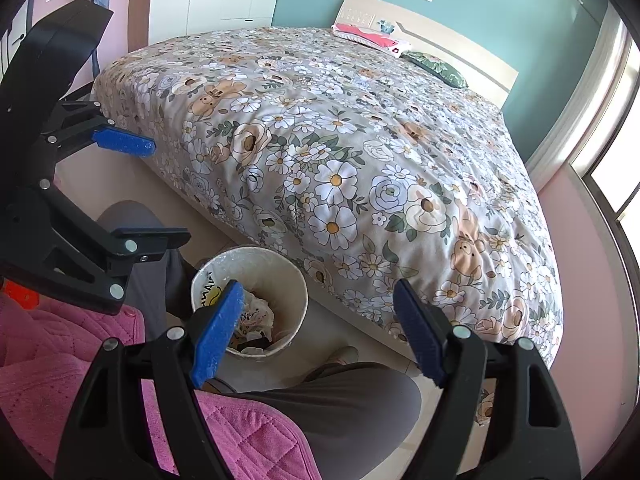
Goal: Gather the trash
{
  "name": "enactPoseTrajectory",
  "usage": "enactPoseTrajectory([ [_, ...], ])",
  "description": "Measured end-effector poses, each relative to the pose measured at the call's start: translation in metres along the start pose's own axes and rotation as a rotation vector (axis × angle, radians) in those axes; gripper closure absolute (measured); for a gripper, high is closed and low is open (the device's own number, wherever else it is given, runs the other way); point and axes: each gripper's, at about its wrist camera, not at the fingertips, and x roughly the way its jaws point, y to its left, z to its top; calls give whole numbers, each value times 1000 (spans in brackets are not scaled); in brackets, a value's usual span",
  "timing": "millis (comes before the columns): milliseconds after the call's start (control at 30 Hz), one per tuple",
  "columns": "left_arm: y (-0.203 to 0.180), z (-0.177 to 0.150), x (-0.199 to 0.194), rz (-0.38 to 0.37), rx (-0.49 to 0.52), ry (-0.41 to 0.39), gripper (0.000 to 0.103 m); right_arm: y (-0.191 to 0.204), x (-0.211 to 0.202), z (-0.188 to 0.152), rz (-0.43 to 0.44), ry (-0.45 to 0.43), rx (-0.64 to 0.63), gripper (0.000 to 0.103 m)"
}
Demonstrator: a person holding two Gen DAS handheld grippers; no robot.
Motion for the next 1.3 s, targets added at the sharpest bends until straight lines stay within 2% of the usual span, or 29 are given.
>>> enactPoseTrajectory([
  [1300,-3,3,-1,-2,6,-1,11,3,4,-1,-3,4,-25,26],
])
